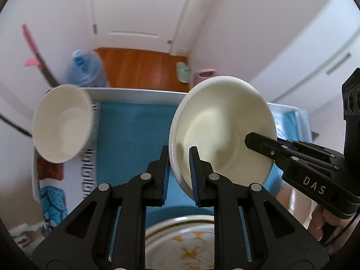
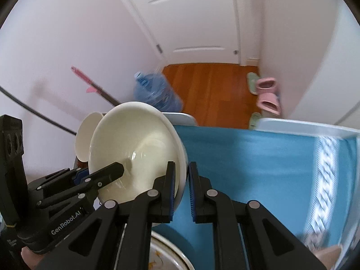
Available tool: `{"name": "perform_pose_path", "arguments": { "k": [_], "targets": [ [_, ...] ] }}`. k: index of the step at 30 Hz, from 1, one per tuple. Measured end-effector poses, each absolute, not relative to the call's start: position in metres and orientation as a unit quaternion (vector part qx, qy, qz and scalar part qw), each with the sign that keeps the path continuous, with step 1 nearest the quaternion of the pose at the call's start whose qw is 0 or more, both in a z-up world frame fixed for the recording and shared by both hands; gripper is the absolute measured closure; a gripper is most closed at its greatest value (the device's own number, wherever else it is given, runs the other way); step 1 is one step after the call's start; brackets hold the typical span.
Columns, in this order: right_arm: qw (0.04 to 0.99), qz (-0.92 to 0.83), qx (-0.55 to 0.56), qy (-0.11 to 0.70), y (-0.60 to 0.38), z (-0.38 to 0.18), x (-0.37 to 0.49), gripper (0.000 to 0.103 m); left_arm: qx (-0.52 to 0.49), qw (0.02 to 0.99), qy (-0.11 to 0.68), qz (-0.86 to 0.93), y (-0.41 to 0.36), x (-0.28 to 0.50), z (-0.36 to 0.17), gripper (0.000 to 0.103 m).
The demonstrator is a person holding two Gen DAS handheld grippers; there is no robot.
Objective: Organize plates and bowls
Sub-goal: 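Carry the cream bowl to the taupe dish and lower it inside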
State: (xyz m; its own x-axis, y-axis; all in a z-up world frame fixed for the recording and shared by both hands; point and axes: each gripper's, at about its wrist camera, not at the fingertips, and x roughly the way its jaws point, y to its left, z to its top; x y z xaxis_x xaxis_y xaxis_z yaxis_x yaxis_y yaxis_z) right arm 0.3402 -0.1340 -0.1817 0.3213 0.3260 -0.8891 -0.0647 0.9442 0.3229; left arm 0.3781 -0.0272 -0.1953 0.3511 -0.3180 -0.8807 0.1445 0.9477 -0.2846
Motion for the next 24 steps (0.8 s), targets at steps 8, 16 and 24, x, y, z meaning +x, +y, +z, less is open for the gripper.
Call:
{"name": "perform_pose_path", "arguments": {
  "k": [8, 16, 24],
  "targets": [
    [0.814, 0.058, 0.149, 0.559, -0.203, -0.157, 0.273, 0.092, -0.030, 0.812, 0.543, -0.211, -0.106, 0.343, -0.171, 0.088],
    [0.808, 0.028, 0.169, 0.564, -0.281, -0.153, 0.208, 0.092, -0.008, 0.797, 0.554, -0.242, -0.188, 0.294, -0.170, 0.088],
    [0.791, 0.029, 0.165, 0.588, -0.336, -0.173, 0.160, 0.092, 0.002, 0.774, 0.587, -0.239, -0.252, 0.243, -0.191, 0.088]
  ]
}}
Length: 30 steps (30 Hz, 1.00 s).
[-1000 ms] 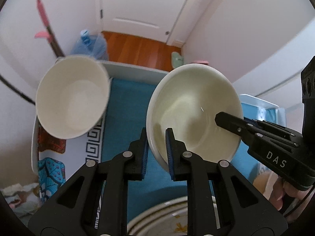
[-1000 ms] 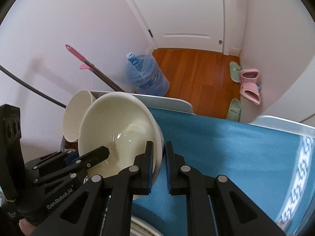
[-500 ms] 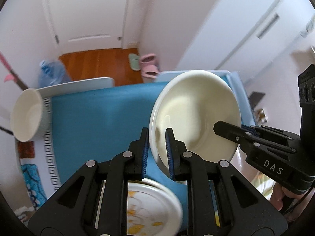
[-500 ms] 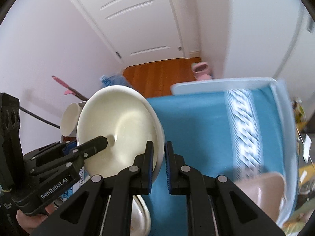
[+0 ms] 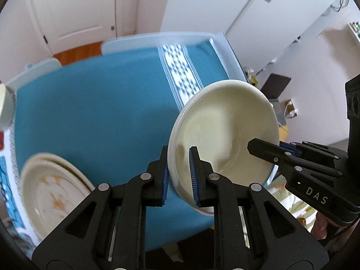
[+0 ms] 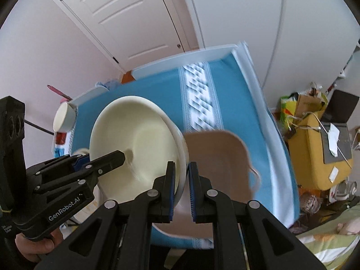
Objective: Organize plates and bowls
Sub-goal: 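Carry the cream bowl to the taupe dish and lower it inside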
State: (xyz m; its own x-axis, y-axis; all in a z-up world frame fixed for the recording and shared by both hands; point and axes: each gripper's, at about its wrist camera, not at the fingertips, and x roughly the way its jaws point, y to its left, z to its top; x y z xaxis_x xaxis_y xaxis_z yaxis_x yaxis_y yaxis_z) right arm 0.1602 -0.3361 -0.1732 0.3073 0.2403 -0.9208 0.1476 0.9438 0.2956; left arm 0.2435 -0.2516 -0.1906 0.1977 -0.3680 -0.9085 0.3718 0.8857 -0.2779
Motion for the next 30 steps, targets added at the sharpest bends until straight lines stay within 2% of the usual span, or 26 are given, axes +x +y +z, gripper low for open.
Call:
{"name": "perform_pose_path", "arguments": {
  "k": [13, 30],
  "targets": [
    [0.765, 0.044, 0.160, 0.623, -0.369, -0.229, 0.140, 0.092, 0.020, 0.749, 0.629, -0.210, -0.295, 0.231, -0.244, 0.088],
    [0.747, 0.037, 0.141, 0.649, -0.366, -0.245, 0.145, 0.092, 0.102, 0.764, 0.611, -0.179, -0.317, 0.228, -0.247, 0.088]
  ]
}}
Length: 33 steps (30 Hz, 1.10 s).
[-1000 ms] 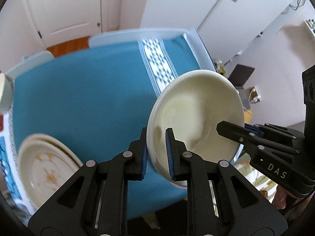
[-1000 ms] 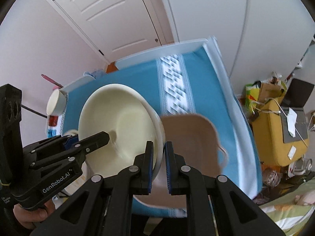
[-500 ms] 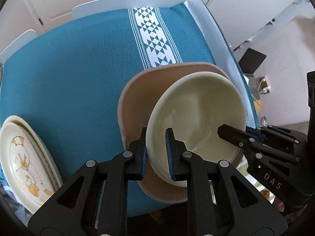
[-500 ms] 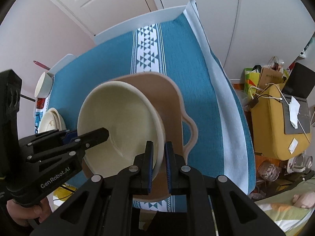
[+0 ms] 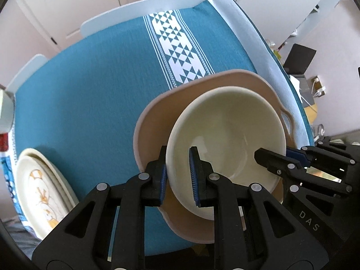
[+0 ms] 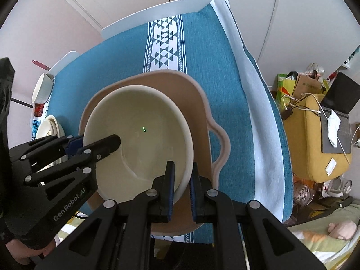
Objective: Organize plates and bowls
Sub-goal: 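Carry the cream bowl to the taupe dish and lower it inside, then open both grippers and lift them off the cream bowl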
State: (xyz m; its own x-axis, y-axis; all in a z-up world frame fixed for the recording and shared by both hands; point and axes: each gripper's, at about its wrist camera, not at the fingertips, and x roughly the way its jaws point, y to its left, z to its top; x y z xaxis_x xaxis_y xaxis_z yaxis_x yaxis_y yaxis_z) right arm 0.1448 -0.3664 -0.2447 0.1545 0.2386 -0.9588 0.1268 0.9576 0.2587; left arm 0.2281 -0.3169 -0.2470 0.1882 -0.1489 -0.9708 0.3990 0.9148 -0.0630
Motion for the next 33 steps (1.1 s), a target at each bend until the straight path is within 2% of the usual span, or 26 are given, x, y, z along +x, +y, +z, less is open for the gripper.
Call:
{"name": "perform_pose_path", "arguments": {
  "k": [11, 24, 31, 33],
  "targets": [
    [0.748, 0.024, 0.147, 0.647, -0.367, -0.233, 0.142, 0.090, 0.118, 0.777, 0.591, -0.182, -0.315, 0.221, -0.239, 0.088],
    [0.769, 0.027, 0.146, 0.621, -0.368, -0.204, 0.130, 0.090, 0.119, 0.801, 0.555, -0.190, -0.310, 0.207, -0.203, 0.088],
    [0.803, 0.064, 0.138, 0.576, -0.363, -0.169, 0.126, 0.090, 0.060, 0.835, 0.523, -0.160, -0.267, 0.203, -0.158, 0.088],
    [0.816, 0.079, 0.132, 0.557, -0.359, -0.158, 0.129, 0.086, 0.039, 0.843, 0.518, -0.142, -0.250, 0.203, -0.148, 0.087]
  ]
}}
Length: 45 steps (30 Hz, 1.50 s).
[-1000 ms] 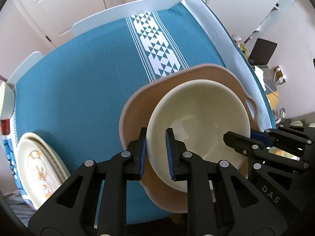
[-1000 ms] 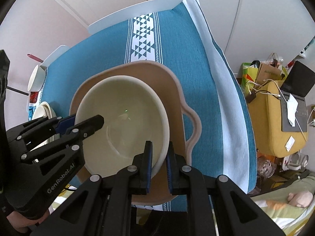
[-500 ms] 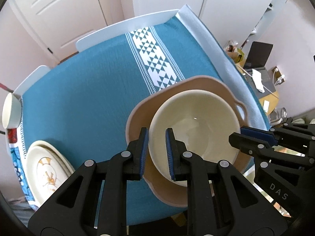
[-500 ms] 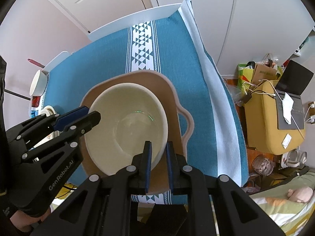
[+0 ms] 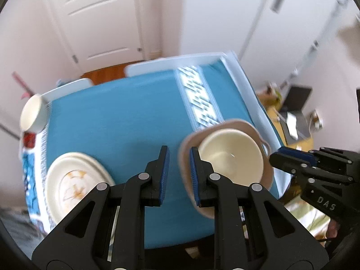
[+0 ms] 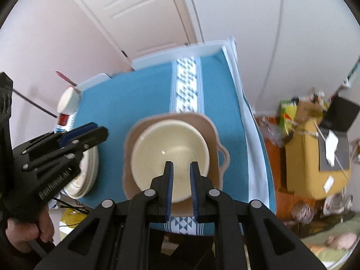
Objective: Organize plates and bowls
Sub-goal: 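Open both grippers and lift them off the cream bowl, then move both grippers toward the white bowl beside the plates, then grasp the rim of the white bowl with both grippers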
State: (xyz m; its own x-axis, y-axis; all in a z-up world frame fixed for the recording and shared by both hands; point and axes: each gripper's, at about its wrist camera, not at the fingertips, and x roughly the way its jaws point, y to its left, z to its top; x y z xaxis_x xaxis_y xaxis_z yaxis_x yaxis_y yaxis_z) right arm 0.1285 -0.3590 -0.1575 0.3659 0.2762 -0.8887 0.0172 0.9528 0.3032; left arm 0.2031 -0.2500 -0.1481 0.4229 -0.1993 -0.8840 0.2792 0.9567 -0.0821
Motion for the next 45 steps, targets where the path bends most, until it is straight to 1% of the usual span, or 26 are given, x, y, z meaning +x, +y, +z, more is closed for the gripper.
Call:
{"name": "perform_pose_path", "arguments": {
  "k": [1, 2, 3, 4, 6, 7, 9, 10, 11, 12, 13, 15, 16, 17, 20, 23, 26, 30, 33, 36, 42, 43, 45],
  "targets": [
    [0.821, 0.090, 0.129, 0.548, -0.356, -0.152, 0.131, 0.070, 0.023, 0.847, 0.515, -0.129, -0.238, 0.204, -0.142, 0.086],
    [0.826, 0.099, 0.128, 0.540, -0.354, -0.148, 0.133, 0.044, 0.011, 0.850, 0.512, -0.122, -0.229, 0.204, -0.139, 0.086],
    [0.832, 0.112, 0.127, 0.528, -0.350, -0.142, 0.136, 0.032, -0.002, 0.853, 0.510, -0.114, -0.219, 0.203, -0.136, 0.086],
    [0.837, 0.125, 0.124, 0.517, -0.345, -0.137, 0.139, 0.019, -0.020, 0.856, 0.506, -0.106, -0.207, 0.202, -0.132, 0.086],
    [0.846, 0.149, 0.112, 0.500, -0.333, -0.127, 0.146, 0.018, -0.046, 0.860, 0.500, -0.092, -0.186, 0.199, -0.124, 0.085],
    [0.849, 0.159, 0.104, 0.493, -0.327, -0.124, 0.150, 0.018, -0.053, 0.862, 0.498, -0.084, -0.180, 0.197, -0.122, 0.083],
    [0.852, 0.182, 0.093, 0.482, -0.314, -0.118, 0.159, 0.018, -0.072, 0.866, 0.491, -0.065, -0.162, 0.194, -0.117, 0.068],
    [0.851, 0.192, 0.091, 0.480, -0.309, -0.116, 0.162, 0.018, -0.082, 0.868, 0.486, -0.057, -0.154, 0.191, -0.115, 0.040],
    [0.850, 0.203, 0.091, 0.477, -0.303, -0.115, 0.165, 0.018, -0.094, 0.872, 0.478, -0.048, -0.144, 0.188, -0.111, 0.014],
    [0.850, 0.214, 0.091, 0.474, -0.297, -0.113, 0.168, 0.018, -0.106, 0.877, 0.467, -0.038, -0.135, 0.184, -0.107, 0.009],
    [0.849, 0.223, 0.089, 0.471, -0.292, -0.111, 0.170, 0.018, -0.114, 0.880, 0.460, -0.026, -0.126, 0.181, -0.104, 0.006],
    [0.848, 0.241, 0.078, 0.465, -0.278, -0.108, 0.177, 0.016, -0.123, 0.881, 0.457, -0.004, -0.110, 0.179, -0.100, 0.006],
    [0.849, 0.250, 0.069, 0.460, -0.269, -0.106, 0.182, 0.006, -0.129, 0.881, 0.454, 0.007, -0.102, 0.178, -0.100, 0.006],
    [0.850, 0.258, 0.063, 0.455, -0.263, -0.104, 0.185, 0.001, -0.134, 0.881, 0.453, 0.018, -0.094, 0.177, -0.100, 0.006],
    [0.854, 0.288, 0.040, 0.431, -0.239, -0.094, 0.200, 0.001, -0.145, 0.881, 0.448, 0.054, -0.065, 0.179, -0.100, 0.006],
    [0.868, 0.310, 0.031, 0.386, -0.210, -0.079, 0.218, 0.001, -0.151, 0.878, 0.445, 0.090, -0.032, 0.188, -0.101, 0.006],
    [0.869, 0.325, 0.015, 0.372, -0.179, -0.072, 0.241, 0.001, -0.170, 0.876, 0.437, 0.112, 0.003, 0.203, -0.102, 0.006],
    [0.850, 0.340, 0.004, 0.402, -0.130, -0.076, 0.285, 0.001, -0.195, 0.869, 0.436, 0.129, 0.049, 0.232, -0.112, 0.006],
    [0.838, 0.348, 0.004, 0.420, -0.099, -0.089, 0.316, 0.000, -0.194, 0.870, 0.430, 0.140, 0.076, 0.256, -0.125, 0.006],
    [0.842, 0.328, -0.016, 0.429, -0.063, -0.111, 0.349, 0.000, -0.195, 0.867, 0.432, 0.152, 0.101, 0.284, -0.151, 0.006],
    [0.803, 0.349, 0.007, 0.484, -0.006, -0.181, 0.399, 0.001, -0.243, 0.852, 0.439, 0.148, 0.142, 0.328, -0.214, 0.007],
    [0.797, 0.351, 0.013, 0.492, 0.000, -0.192, 0.404, 0.001, -0.250, 0.849, 0.442, 0.147, 0.146, 0.333, -0.224, 0.009],
    [0.786, 0.355, 0.029, 0.505, 0.010, -0.211, 0.411, 0.005, -0.265, 0.840, 0.451, 0.142, 0.154, 0.343, -0.244, 0.017]
  ]
}}
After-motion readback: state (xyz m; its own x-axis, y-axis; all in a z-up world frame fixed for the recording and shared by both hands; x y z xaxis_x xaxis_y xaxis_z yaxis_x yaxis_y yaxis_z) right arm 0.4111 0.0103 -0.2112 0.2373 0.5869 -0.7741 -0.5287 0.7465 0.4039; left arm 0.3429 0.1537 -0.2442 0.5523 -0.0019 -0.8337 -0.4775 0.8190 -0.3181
